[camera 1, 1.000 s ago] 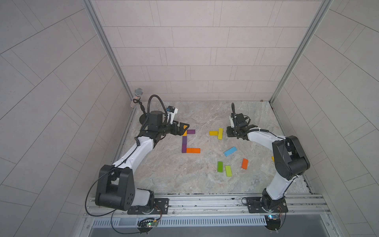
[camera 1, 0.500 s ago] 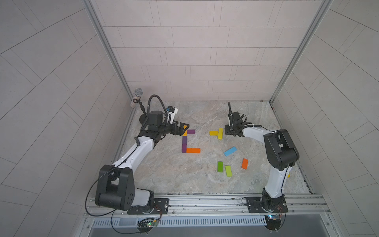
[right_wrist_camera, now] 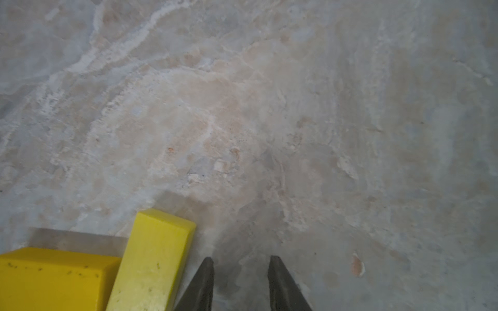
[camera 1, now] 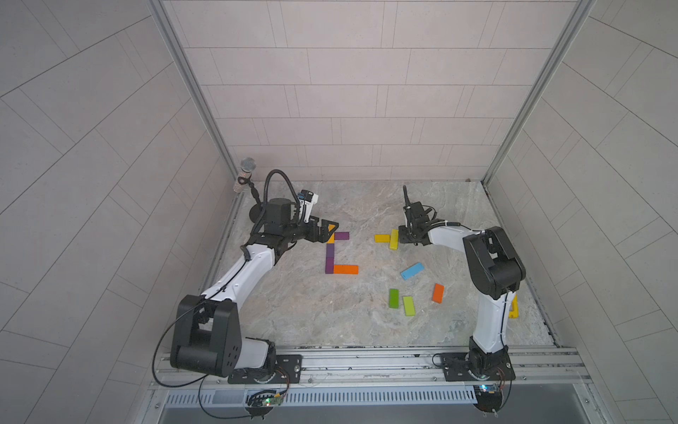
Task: Assemble the letter t with building blocks
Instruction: Adjust the building block at the center of the board.
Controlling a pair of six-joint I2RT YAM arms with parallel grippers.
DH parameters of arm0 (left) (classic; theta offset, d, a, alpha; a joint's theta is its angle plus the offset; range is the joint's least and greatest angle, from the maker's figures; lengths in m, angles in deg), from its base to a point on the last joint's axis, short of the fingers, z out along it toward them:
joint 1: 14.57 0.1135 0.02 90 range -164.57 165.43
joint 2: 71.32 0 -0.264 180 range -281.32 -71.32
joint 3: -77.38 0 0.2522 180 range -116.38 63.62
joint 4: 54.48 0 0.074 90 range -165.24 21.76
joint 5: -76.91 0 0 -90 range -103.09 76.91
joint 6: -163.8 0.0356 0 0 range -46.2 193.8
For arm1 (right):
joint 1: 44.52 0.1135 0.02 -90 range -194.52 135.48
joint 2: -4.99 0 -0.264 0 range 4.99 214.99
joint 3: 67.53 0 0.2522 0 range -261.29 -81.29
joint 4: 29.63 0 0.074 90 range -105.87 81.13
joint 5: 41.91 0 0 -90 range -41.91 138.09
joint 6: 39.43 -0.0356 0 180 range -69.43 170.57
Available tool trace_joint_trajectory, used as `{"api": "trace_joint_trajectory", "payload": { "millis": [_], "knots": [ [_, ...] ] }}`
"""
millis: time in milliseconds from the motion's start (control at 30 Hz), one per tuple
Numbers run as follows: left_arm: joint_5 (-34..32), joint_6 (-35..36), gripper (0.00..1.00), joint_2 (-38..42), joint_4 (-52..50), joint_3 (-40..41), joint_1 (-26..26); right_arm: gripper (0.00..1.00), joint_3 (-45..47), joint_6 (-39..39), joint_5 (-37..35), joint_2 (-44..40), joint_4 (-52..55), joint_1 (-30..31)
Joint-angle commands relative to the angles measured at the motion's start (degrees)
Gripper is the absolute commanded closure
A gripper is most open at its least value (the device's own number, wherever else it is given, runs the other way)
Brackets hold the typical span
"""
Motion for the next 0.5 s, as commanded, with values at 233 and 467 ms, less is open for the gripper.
{"api": "trace_joint_trajectory", "payload": {
  "millis": [233,467],
  "knots": [
    [0.99,1.28,0.00,-0.10,-0.30,-0.45,-0.22,0.61,-1.24,-0.26,-1.10,1.20,0.57,0.19],
    [1.21,1.28,0.00,-0.09,-0.52,-0.59,-0.23,0.61,-1.41,-0.57,-0.61,1.34,0.48,0.23]
  ]
}}
